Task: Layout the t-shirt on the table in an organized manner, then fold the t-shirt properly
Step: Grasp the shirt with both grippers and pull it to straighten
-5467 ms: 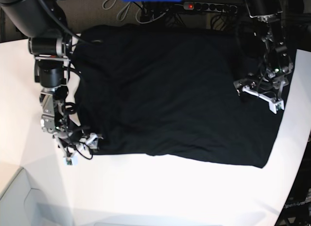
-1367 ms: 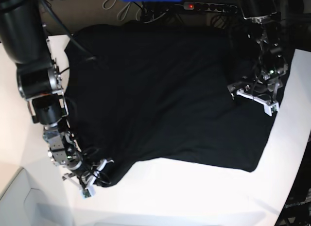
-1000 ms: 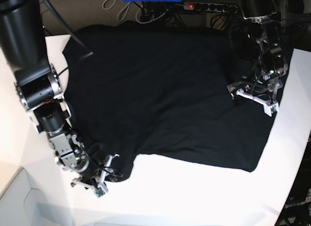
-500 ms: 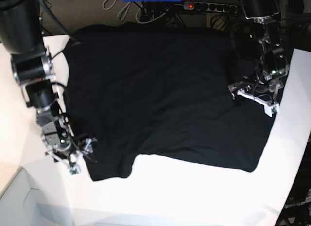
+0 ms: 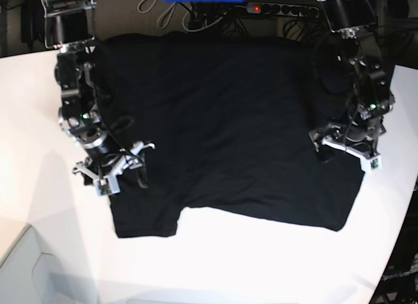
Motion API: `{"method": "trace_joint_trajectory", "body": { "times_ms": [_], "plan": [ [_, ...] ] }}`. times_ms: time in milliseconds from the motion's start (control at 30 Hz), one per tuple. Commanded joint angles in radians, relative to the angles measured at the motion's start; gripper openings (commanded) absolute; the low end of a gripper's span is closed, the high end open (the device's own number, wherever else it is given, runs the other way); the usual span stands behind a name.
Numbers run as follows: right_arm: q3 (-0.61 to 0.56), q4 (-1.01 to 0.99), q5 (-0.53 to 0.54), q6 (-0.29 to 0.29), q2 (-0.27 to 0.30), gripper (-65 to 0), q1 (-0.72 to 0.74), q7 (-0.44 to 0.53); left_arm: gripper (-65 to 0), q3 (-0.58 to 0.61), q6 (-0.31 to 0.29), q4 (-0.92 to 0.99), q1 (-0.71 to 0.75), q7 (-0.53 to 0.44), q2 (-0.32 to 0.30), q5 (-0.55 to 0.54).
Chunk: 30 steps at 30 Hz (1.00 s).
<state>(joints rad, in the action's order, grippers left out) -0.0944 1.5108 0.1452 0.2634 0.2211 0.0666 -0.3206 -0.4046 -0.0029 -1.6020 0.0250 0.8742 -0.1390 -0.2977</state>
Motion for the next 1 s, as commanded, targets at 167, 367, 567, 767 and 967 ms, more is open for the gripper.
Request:
{"method": "trace_joint_trajectory", "body": {
  "times_ms": [167,367,567,767,967],
  "plan": [
    [0.006,0.060,0.004,0.001,-0.047,-22.7,-0.087,-0.101,0.0,-0.001,-0.001,-0.001,-0.007,-0.013,-0.041,-0.005],
    [0.006,-0.082,0.004,0.001,-0.061,-22.9,-0.103,-0.097,0.0,-0.001,-0.001,0.156,-0.009,-0.020,-0.093,-0.007],
    [0.003,-0.307,0.003,0.001,-0.032,-22.9,0.026,-0.039,0.0,0.002,-0.003,0.269,-0.033,-0.036,-0.109,-0.005],
    [0.003,-0.551,0.003,0.001,-0.021,-22.9,0.197,0.028,0.0,0.008,-0.003,0.392,-0.069,-0.143,-0.093,-0.008],
    [-0.005,-0.767,0.001,0.001,0.004,-22.9,0.348,0.133,0.0,0.008,-0.003,0.421,-0.121,-0.145,-0.073,-0.008]
  ]
}}
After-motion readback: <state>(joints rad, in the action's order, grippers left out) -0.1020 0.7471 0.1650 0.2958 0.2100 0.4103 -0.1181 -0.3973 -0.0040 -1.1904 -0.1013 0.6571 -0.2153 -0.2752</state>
